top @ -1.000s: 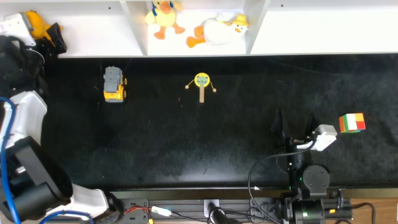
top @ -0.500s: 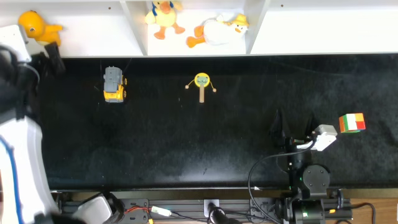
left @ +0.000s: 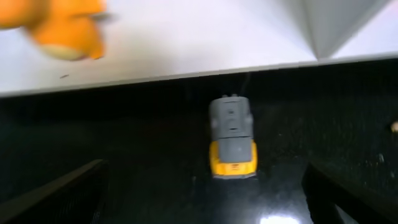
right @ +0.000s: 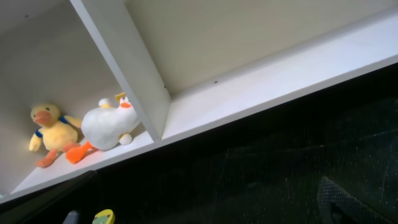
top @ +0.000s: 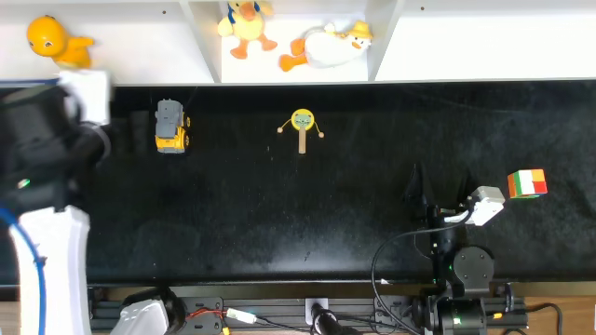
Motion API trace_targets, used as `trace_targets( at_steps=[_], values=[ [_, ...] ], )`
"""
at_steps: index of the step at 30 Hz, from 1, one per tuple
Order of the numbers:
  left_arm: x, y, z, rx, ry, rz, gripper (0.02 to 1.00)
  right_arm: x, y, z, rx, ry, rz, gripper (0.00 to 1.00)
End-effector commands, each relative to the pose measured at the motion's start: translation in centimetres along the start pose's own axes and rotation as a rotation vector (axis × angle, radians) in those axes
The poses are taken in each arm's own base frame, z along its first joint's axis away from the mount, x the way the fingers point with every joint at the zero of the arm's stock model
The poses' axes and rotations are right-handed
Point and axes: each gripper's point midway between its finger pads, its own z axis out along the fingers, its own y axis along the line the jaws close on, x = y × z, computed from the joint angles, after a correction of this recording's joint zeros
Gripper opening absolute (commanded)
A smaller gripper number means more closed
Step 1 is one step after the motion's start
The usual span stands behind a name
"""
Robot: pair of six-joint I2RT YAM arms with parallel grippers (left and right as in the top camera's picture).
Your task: Store Toys
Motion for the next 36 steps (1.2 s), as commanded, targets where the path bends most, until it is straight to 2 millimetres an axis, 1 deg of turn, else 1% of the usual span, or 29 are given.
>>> trace_targets(
  at_steps=[1, 4, 6, 10, 23, 28, 30, 34, 36],
  values=[
    [1.6, -0.6, 3.7, -0.035, 0.098, -0.031, 0.998, 0.4, -0.1, 0.0, 0.003, 0.001, 0.004, 0.996],
    [2.1, -1.6, 6.3, 0.033, 0.132, -0.050, 0.996, 0.4, -0.1, 0.0, 0.003, 0.001, 0.004, 0.996],
    [2.7, -1.9, 8.0, 0.051, 0.158, -0.074, 0.998, 0.4, -0.1, 0.0, 0.003, 0.001, 0.004, 0.996],
    [4.0, -2.7, 10.7, 0.105, 0.210, -0.087, 0.998, 0.4, -0.1, 0.0, 0.003, 0.001, 0.004, 0.996],
    [7.3, -2.6, 16.0, 0.102, 0.312, -0.114, 0.991, 0.4, -0.1, 0.0, 0.003, 0.001, 0.004, 0.996],
    [7.7, -2.6, 17.0, 0.102, 0.315, -0.114, 0.904, 0.4, -0.1, 0.0, 0.003, 0.001, 0.004, 0.996],
    [7.8, -2.6, 17.1, 0.103, 0.318, -0.114, 0.840, 0.4, -0.1, 0.0, 0.003, 0.001, 0.004, 0.993],
    [7.8, -2.6, 17.2, 0.102, 0.320, -0.114, 0.656, 0.4, -0.1, 0.0, 0.003, 0.001, 0.004, 0.998],
    [7.9, -2.6, 17.2, 0.098, 0.320, -0.117, 0.625, 0.4, -0.1, 0.0, 0.003, 0.001, 0.004, 0.996]
  ],
)
